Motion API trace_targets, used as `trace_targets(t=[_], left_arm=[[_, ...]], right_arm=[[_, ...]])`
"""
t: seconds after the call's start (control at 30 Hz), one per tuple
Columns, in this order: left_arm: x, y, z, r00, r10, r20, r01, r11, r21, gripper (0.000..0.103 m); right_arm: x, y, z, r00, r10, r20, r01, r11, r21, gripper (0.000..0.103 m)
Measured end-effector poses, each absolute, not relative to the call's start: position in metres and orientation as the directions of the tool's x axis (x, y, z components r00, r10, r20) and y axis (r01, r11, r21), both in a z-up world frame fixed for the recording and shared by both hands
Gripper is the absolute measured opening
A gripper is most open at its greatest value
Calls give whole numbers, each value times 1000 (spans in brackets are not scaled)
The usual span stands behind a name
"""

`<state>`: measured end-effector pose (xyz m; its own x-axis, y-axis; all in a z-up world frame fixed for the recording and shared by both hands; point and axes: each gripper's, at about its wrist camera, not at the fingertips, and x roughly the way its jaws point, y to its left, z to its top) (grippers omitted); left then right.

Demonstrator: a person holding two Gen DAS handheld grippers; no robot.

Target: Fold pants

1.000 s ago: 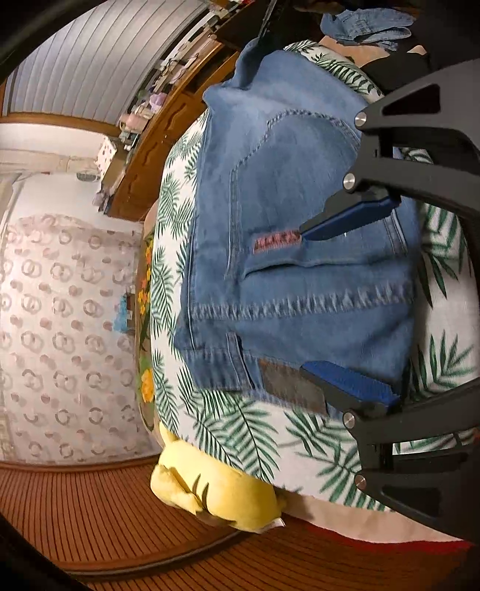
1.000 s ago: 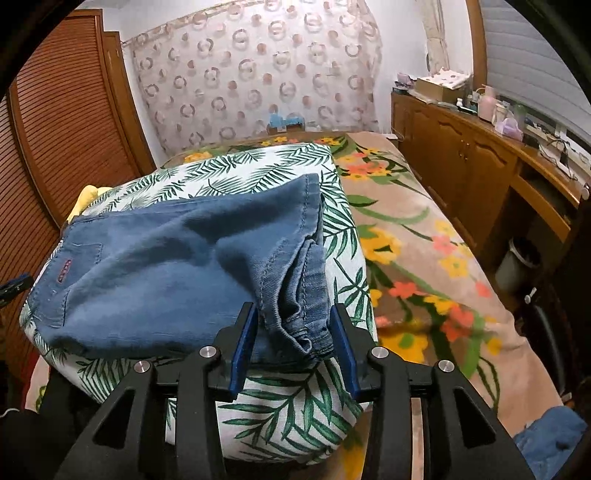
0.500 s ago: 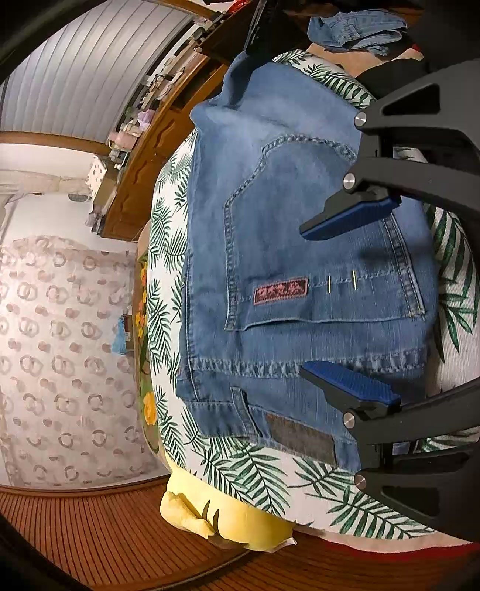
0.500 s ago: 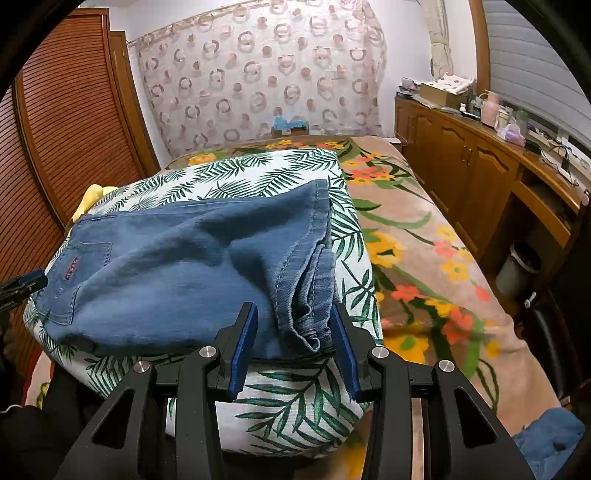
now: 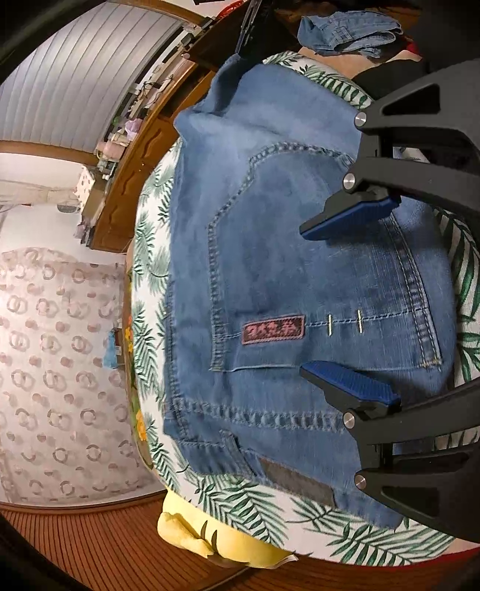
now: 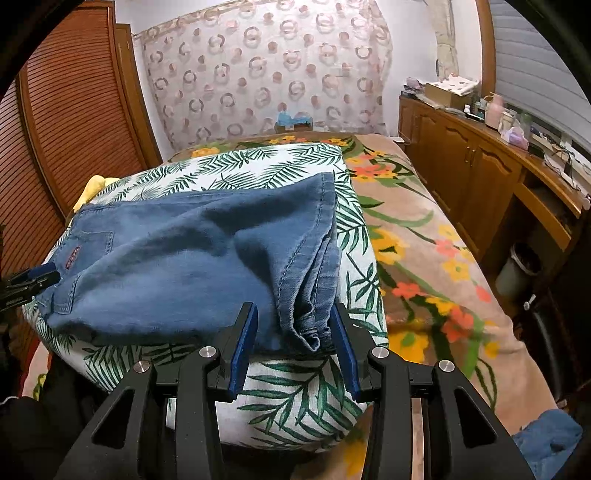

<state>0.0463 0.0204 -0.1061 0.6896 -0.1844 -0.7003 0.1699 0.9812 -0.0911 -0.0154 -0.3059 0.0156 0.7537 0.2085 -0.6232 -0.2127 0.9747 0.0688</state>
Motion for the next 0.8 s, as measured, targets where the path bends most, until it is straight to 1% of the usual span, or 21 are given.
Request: trace_targets(t=[0.2, 0.5, 0.63, 0.77, 0.8], left_arm=[[50, 19, -117, 682, -180, -709, 157, 983, -99, 69], [51, 19, -118, 686, -178, -705, 154, 983, -98, 69], [51, 19, -118, 687, -179, -705, 155, 983, -99, 69], [51, 18, -118, 686, -180, -705, 156, 983, -99, 69], [51, 18, -118, 687, -180, -704, 156, 983, -100, 69]], right_arm=[[-14, -308, 17, 753, 203, -626, -213, 975, 61, 42], [-26, -300, 34, 785, 213, -581, -240, 970, 31, 42], [-23, -293, 27, 776, 214, -593, -256, 967, 14, 42], [-10, -293, 13, 757, 180, -628, -234, 972, -4, 41], [-5, -295, 8, 747, 180, -640, -229, 973, 6, 38]])
